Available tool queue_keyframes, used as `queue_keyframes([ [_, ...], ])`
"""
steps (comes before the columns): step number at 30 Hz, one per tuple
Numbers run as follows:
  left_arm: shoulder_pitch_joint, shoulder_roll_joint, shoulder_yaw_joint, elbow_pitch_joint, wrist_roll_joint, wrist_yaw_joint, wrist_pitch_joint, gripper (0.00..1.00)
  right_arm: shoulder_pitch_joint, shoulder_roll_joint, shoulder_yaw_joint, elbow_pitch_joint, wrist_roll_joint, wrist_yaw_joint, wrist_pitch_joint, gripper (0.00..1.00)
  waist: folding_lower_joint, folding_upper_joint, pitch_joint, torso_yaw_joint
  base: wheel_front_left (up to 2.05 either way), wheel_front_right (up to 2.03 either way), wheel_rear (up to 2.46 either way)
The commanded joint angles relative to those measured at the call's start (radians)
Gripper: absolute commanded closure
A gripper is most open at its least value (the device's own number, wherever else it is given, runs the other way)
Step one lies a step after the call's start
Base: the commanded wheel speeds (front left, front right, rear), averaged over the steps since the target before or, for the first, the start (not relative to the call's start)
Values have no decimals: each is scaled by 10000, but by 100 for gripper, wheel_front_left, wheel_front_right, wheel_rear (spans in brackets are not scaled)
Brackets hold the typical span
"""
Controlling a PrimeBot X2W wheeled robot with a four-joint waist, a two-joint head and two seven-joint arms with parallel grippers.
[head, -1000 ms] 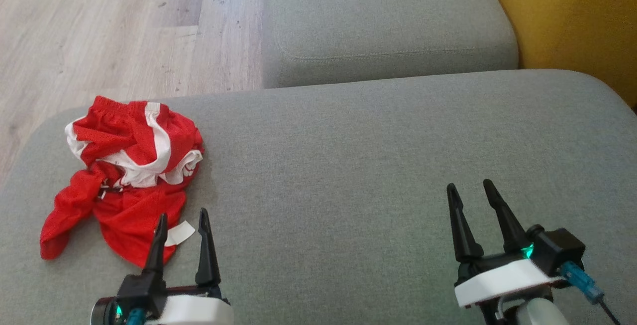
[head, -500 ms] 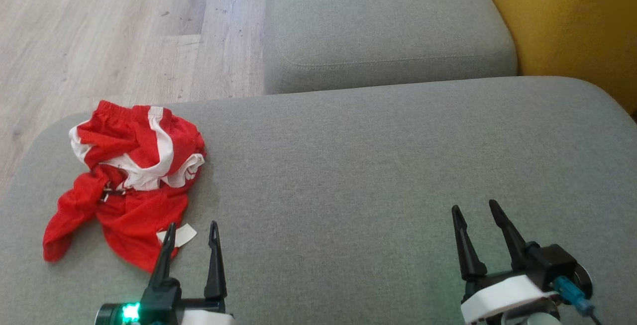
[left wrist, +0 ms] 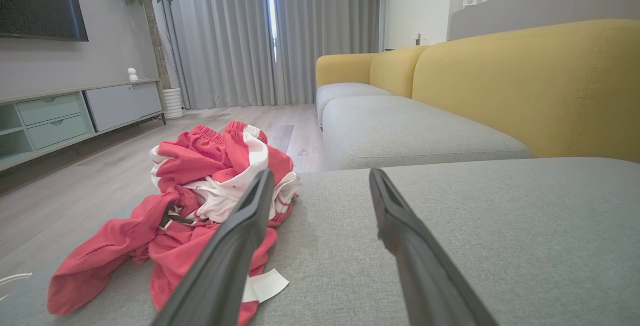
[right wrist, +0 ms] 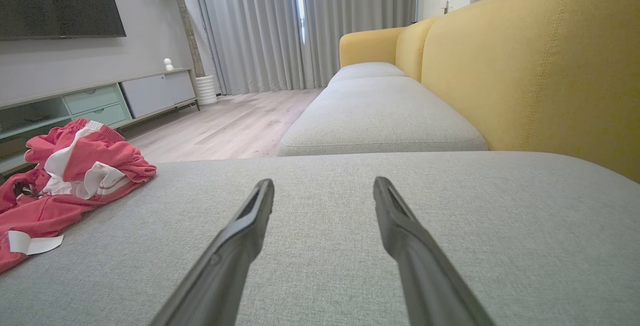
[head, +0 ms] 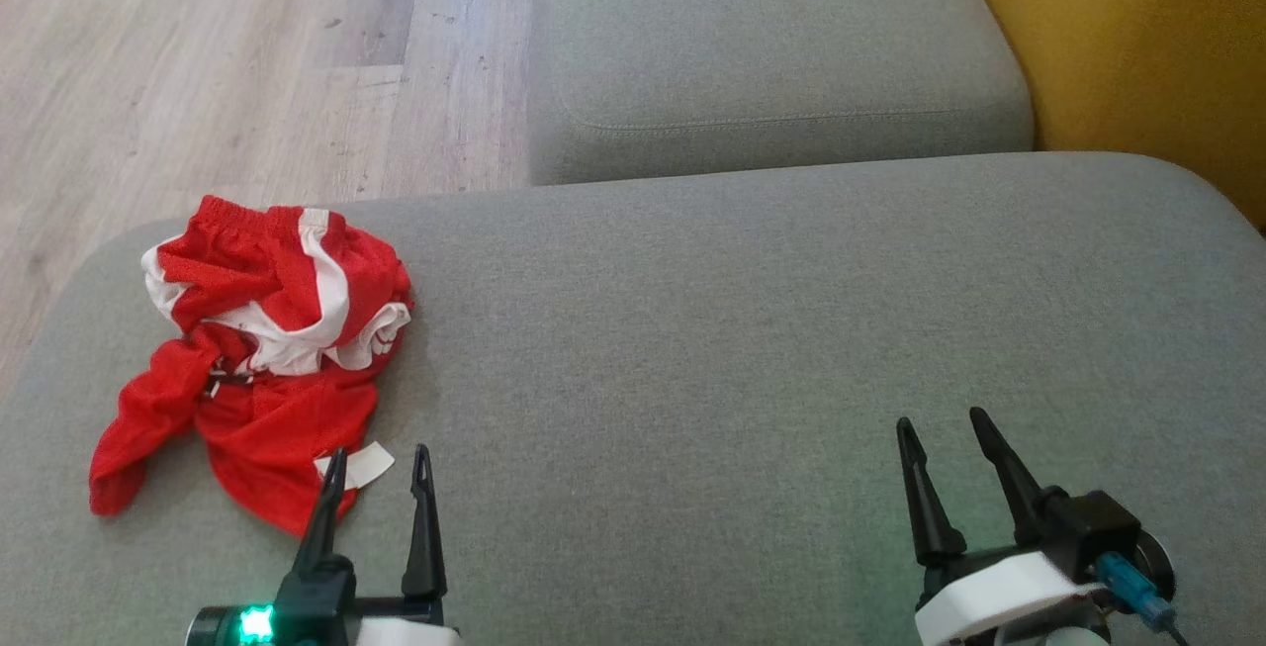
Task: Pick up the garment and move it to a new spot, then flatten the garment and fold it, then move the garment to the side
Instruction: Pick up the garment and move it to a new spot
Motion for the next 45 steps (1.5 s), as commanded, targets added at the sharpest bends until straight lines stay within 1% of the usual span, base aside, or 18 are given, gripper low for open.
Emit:
queue_keyframes([
  [1,-379,60,338,-244,110,10,-124,0,-396,-99,204,-264,-83,54,-134,0,0,0,-4,37,0,0,0],
  [5,-434,60,342,-202,179,48,-124,0,-388,-99,206,-241,-89,54,-134,0,0,0,9,184,0,0,0],
  [8,-473,60,345,-196,163,88,-124,0,-370,-99,224,-222,-101,54,-134,0,0,0,26,430,0,0,0],
  [10,-490,61,405,-138,177,28,-124,0,-344,-99,247,-207,-94,54,-134,0,0,0,19,629,0,0,0],
  [14,-559,87,572,-41,245,-92,-124,0,-307,-99,272,-216,-27,54,-134,0,0,0,39,1194,0,0,0],
  [21,-457,162,879,-100,364,-88,-124,0,-272,-99,526,-234,136,54,-134,0,0,0,3,2259,0,0,0],
  [24,-291,182,991,-240,424,-45,-124,0,-252,-99,560,-230,195,54,-134,0,0,0,-37,2634,0,0,0],
  [28,-138,322,1254,-327,392,-93,-124,0,-237,-99,584,-239,264,54,-134,0,0,0,-105,2995,0,0,0],
  [31,-83,371,1405,-378,401,-105,-124,0,-229,-99,581,-259,286,54,-134,0,0,0,-129,3186,0,0,0],
  [34,-64,473,1486,-325,414,-231,-124,0,-223,-99,571,-286,295,54,-134,0,0,0,-129,3288,0,0,0],
  [37,-77,545,1528,-303,477,-292,-124,0,-229,-99,544,-350,352,54,-134,0,0,0,-68,3312,0,0,0],
  [41,-234,558,1651,-600,556,-189,-124,0,-228,-99,401,-462,425,54,-134,0,0,0,173,3305,0,0,0],
  [45,-526,640,1624,-842,602,-266,-124,0,-286,-99,305,-524,343,54,-134,0,0,0,411,3250,0,0,0],
])
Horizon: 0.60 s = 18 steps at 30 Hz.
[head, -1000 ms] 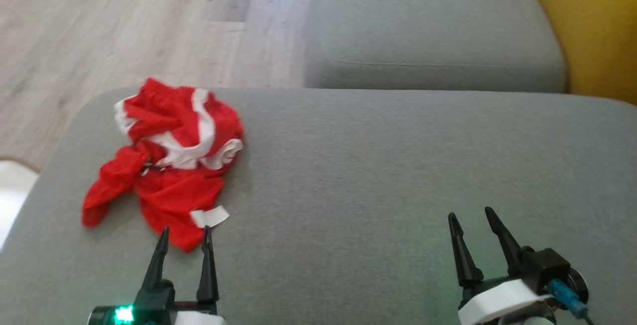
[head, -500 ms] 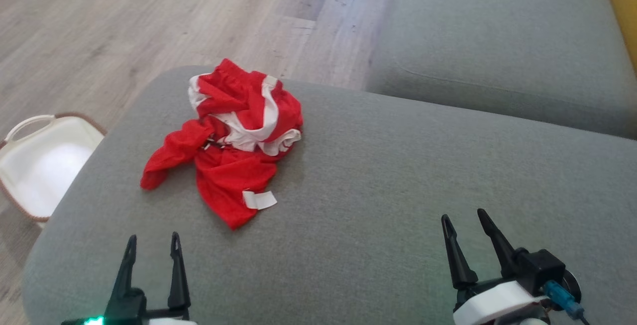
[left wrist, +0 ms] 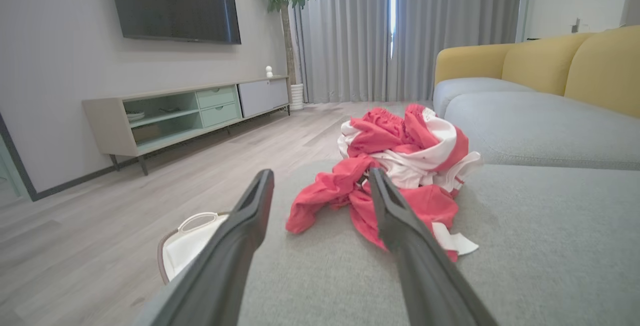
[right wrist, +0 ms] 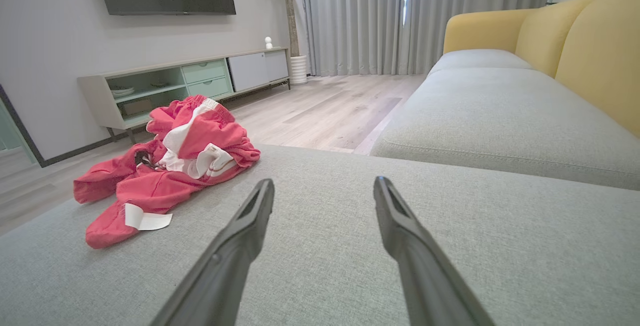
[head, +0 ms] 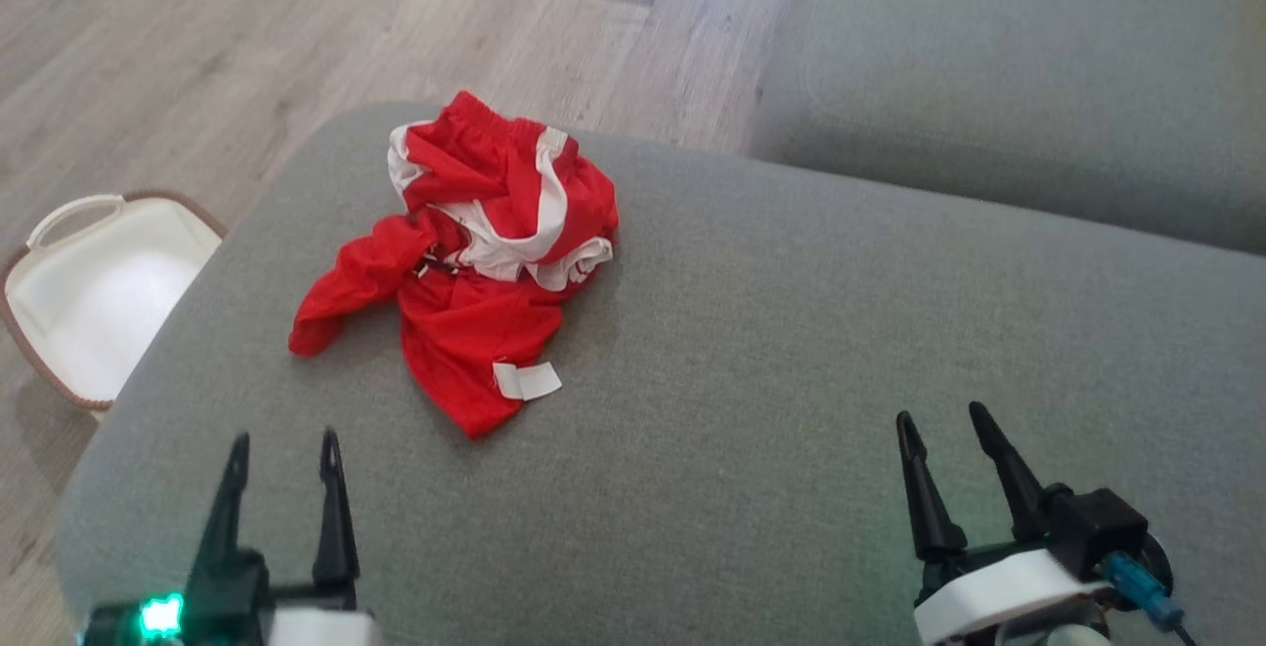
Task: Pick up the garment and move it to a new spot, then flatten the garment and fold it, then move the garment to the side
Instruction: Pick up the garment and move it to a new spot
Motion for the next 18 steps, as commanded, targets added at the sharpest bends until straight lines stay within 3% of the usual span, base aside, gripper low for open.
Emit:
queue_keyframes([
  [1,-834,162,291,-462,87,-42,-124,0,-337,-100,149,-360,-81,52,-122,0,0,0,167,-52,0,0,0],
  [10,-3757,781,-237,-473,287,-891,47,0,-669,-100,-501,-585,-878,52,-122,0,0,0,1441,-270,0,0,0],
  [14,-6014,1039,-515,316,204,-1443,982,0,-1327,-115,-723,-958,-1387,52,-122,0,0,0,2691,-526,0,0,0],
  [18,-8092,1135,-661,1646,-64,-1708,2130,0,-2169,-414,-882,-1403,-1600,52,-122,0,0,0,3911,-877,0,0,0],
])
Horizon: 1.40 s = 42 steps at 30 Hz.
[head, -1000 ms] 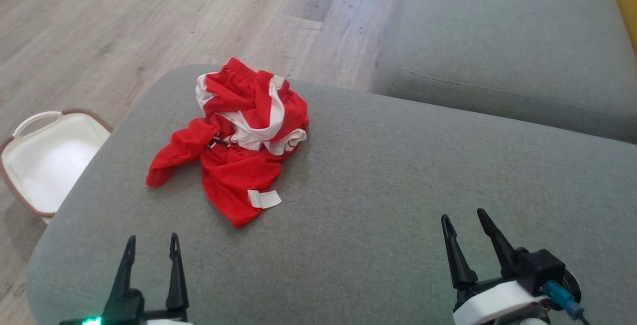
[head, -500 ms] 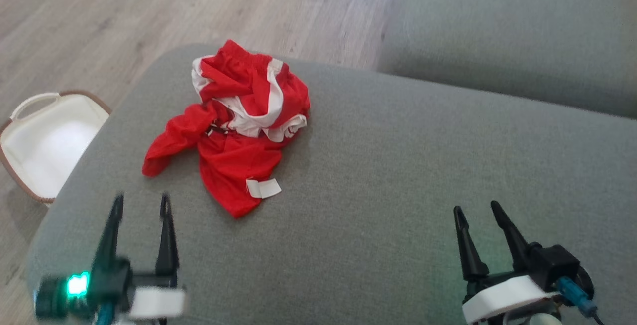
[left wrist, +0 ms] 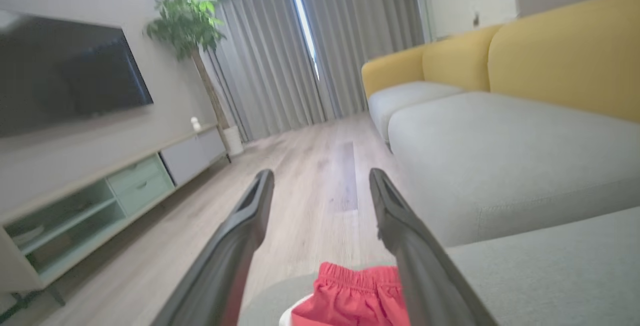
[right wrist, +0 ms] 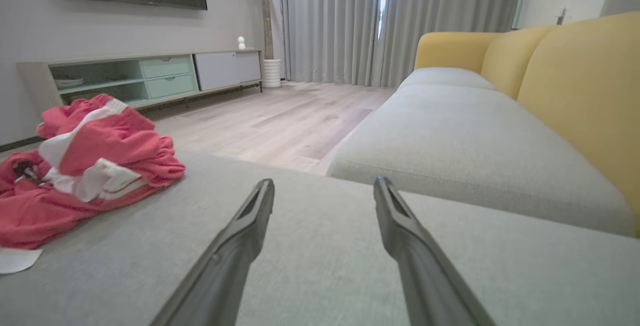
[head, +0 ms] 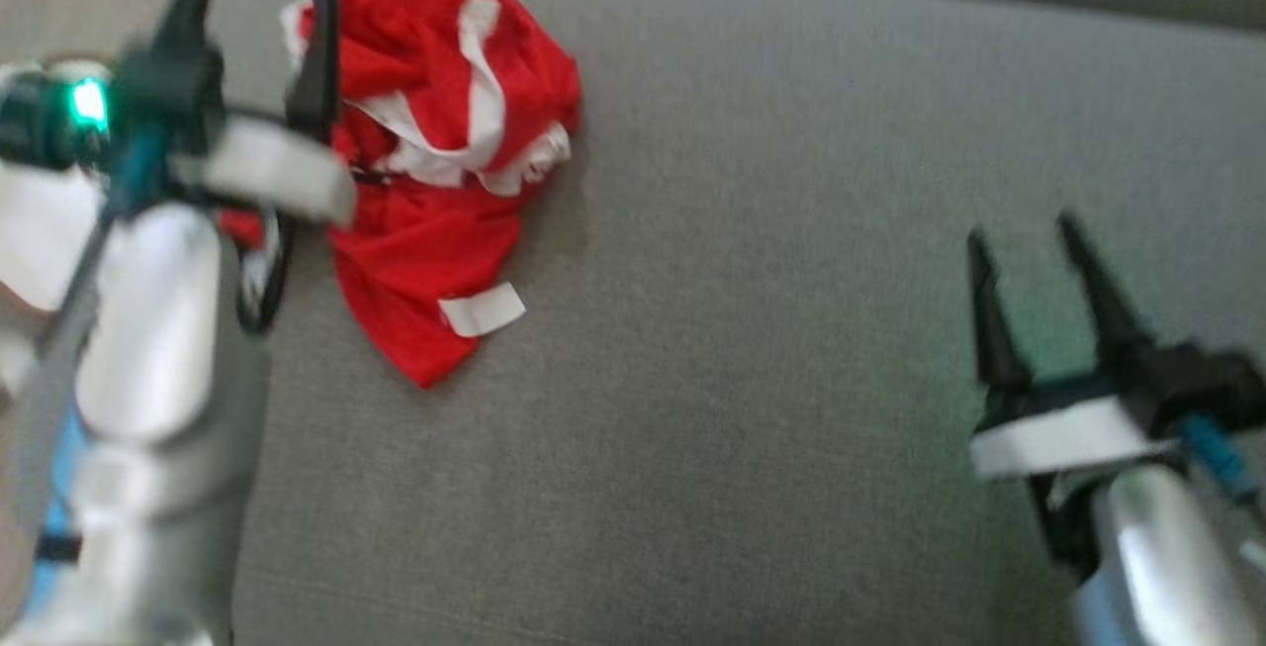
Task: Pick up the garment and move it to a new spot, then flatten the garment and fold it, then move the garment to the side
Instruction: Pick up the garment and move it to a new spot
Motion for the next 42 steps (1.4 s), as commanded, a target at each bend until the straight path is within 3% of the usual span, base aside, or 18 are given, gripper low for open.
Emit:
queue_keyframes([
  [1,-551,339,187,69,-74,-53,311,0,-364,-226,132,-408,-23,52,-118,0,-3,0,1235,-483,0,0,0],
  [8,-2448,444,-172,2786,-819,-255,2643,0,-934,-748,-110,-829,-22,52,-118,0,-3,0,2144,-948,0,0,0],
  [14,-3115,561,-406,4268,-1628,-294,3376,0,-1000,-933,-196,-955,15,52,-118,0,-3,0,2312,-1194,0,0,0],
  [15,-3158,590,-492,4397,-1775,-295,3365,38,-1015,-928,-203,-960,12,52,-118,0,-3,0,2284,-1240,0,0,0],
  [16,-3207,648,-570,4450,-1875,-296,3237,83,-1015,-911,-239,-974,4,52,-118,0,-3,0,2253,-1263,0,0,0],
  [17,-3268,725,-606,4474,-1942,-297,3018,100,-1001,-888,-271,-978,-1,52,-118,0,-3,0,2200,-1277,0,0,0],
  [22,-3550,902,-869,4422,-2201,-299,1881,100,-764,-701,-268,-909,-24,52,-118,0,-3,0,1515,-1312,0,0,0],
  [28,-3842,978,-1404,3839,-2702,-299,1427,100,-472,-406,-94,-650,77,52,-118,0,-3,0,339,-1539,0,0,0],
  [35,-4193,1365,-2225,2104,-4006,-300,1773,100,-180,11,422,-296,174,52,-118,0,-3,0,-1151,-2498,0,0,0],
  [42,-4558,881,-2375,813,-5902,-300,2001,100,64,165,672,-126,376,52,-118,0,-3,0,-1997,-3722,0,0,0],
])
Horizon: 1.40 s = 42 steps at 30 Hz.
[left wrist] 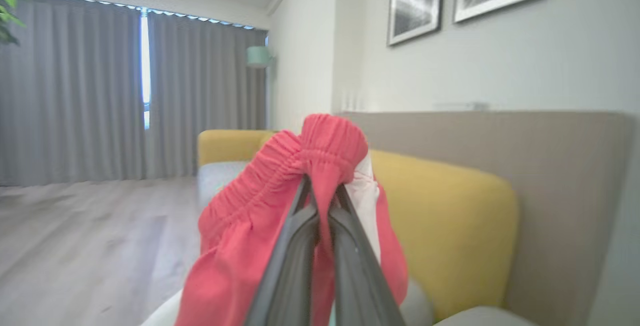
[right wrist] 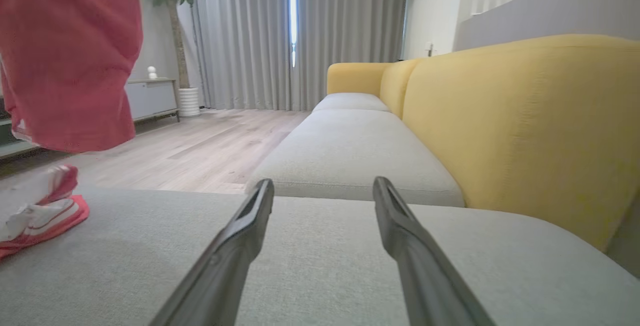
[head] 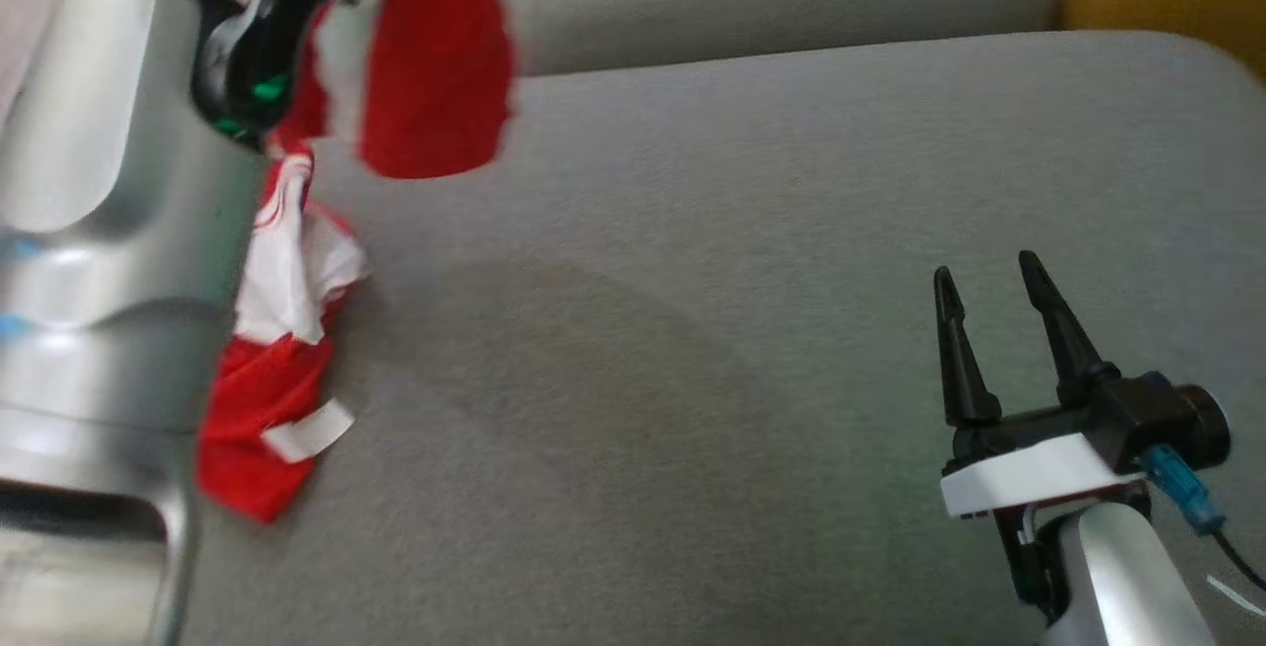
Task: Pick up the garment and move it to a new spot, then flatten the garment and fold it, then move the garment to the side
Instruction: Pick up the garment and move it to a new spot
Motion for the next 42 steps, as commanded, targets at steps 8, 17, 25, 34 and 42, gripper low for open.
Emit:
queue_keyframes([
  [8,-1259,-1083,60,-235,-1056,53,-194,100,-286,56,551,-382,908,52,-107,0,3,0,-477,-1856,0,0,0],
  [17,109,-1833,-850,1454,-933,664,-2094,100,-726,57,673,-608,1491,52,-107,0,3,0,686,-2593,0,0,0],
  [25,4372,-1880,-1691,3049,-2506,1437,-3812,100,-788,58,600,-621,1539,52,-107,0,3,0,1185,-2337,0,0,0],
  [34,6287,-1882,-2549,1231,-3464,2515,-4306,0,-100,58,232,-574,1210,52,-107,0,3,0,289,-1057,0,0,0],
  [42,8667,-1678,-1545,-1638,-307,3470,-4313,0,1026,58,-97,-490,933,52,-107,0,3,0,-828,241,0,0,0],
])
